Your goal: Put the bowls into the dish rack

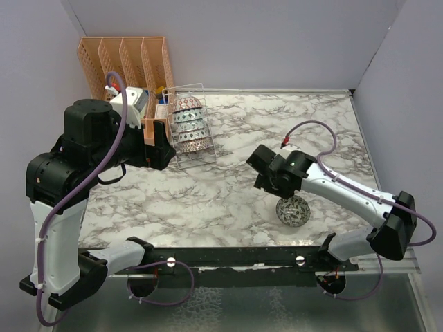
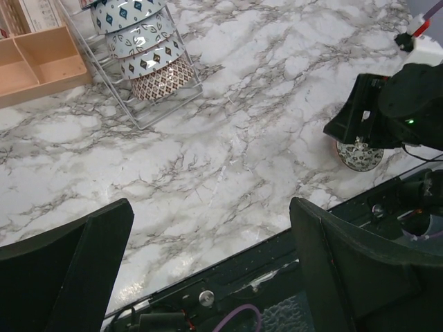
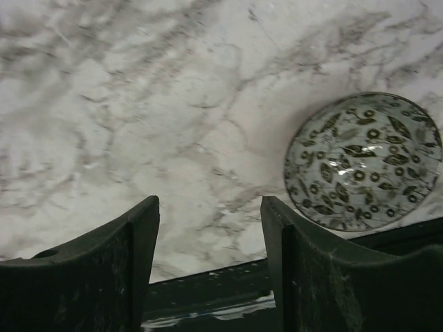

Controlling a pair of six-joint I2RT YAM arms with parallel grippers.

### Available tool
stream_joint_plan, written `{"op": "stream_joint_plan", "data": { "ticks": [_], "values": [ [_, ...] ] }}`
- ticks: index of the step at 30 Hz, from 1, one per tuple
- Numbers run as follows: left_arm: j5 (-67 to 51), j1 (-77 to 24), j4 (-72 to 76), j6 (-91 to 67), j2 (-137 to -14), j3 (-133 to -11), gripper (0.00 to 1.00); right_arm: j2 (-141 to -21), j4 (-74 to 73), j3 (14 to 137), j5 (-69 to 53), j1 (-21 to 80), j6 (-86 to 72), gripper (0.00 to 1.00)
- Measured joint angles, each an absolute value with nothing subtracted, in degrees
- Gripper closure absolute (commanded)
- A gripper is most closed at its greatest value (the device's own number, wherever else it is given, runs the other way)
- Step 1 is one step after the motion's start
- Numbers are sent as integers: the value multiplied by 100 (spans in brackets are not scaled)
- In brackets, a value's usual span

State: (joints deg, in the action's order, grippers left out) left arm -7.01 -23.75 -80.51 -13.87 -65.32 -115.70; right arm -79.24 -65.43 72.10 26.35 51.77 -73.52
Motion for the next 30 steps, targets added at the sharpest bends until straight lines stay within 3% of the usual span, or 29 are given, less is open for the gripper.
{"op": "stream_joint_plan", "data": {
  "ticks": [14, 25, 30],
  "values": [
    [-698, -2375, -8051, -1457, -6539, -11601, 1, -8208, -6879, 5929, 2377, 5179, -7137, 55],
    [-698, -2375, -8047, -1468, -6560, -11668, 1, -8777, -6316, 5800, 2416, 5127, -6853, 72],
    [-696, -2375, -8047, -1468, -6558, -11668, 1, -8873, -6200, 5800, 2458, 5048, -6705, 73]
  ]
}}
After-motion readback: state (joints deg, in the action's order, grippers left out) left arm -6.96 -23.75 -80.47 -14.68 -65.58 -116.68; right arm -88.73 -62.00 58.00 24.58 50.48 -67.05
